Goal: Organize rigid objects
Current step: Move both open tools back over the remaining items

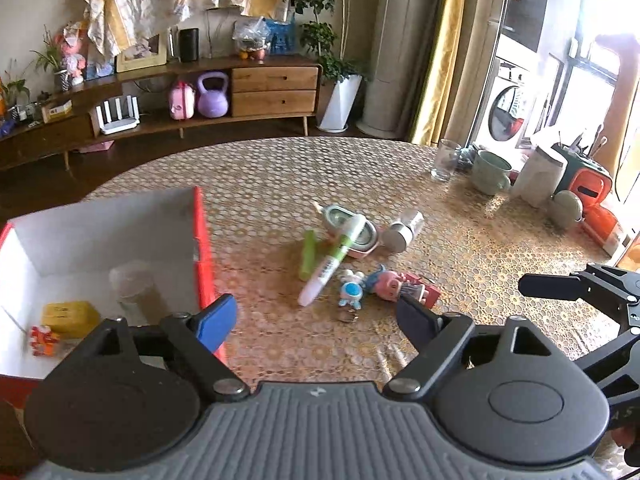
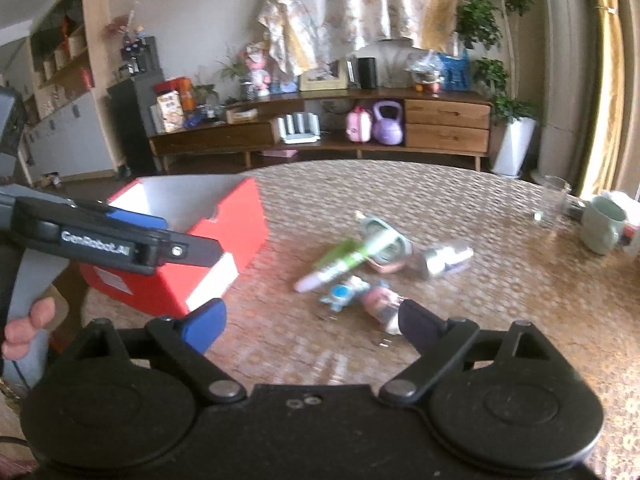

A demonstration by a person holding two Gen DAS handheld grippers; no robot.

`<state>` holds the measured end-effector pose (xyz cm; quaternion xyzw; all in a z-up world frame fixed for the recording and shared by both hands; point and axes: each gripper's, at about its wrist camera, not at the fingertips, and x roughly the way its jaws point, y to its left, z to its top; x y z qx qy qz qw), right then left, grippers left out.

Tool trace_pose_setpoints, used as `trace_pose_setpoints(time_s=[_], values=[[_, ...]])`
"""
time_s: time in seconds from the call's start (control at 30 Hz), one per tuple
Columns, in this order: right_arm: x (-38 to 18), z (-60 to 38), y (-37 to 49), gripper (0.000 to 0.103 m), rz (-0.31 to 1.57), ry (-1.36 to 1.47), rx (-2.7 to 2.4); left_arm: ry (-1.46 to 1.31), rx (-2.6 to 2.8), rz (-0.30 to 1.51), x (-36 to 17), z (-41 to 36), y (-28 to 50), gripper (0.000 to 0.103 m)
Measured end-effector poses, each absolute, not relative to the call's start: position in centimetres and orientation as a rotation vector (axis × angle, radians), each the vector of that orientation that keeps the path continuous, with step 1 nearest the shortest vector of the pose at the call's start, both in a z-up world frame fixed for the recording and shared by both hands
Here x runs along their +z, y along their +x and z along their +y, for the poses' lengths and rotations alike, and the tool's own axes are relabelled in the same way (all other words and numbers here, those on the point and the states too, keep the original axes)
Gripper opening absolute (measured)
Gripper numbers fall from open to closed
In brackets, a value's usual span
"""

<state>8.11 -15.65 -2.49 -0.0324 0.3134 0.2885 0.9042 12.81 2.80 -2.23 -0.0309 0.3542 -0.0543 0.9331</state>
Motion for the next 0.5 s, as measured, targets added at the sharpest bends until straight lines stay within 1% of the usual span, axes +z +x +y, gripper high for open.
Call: trace_pose_setpoints(time_s=[0.03,0.07,0.3,0.5], values=[[-2.8,-16.0,8.3,0.093,0.653,-0.071,0.589,-0.068,-0.112,0.727,-2.6,2.5,13.0,0.096],[-3.1,-16.3,8.5,0.093,0.655,-0.075,0.585,-0.075,-0.117,0.731,-2.9,2.2,13.3,0.098],[-5.2,-17.9,10.1,0.092,0.660,-0.115,0.551,-0.082,-0.119,0.741,-5.4,0.3,15.3,0.099],[-7.5,-19.2,12.4,0.092,0.690,-0.128,0.531,-0.085,-0.120,0.806,-7.7,-0.5,17.6,0.099]])
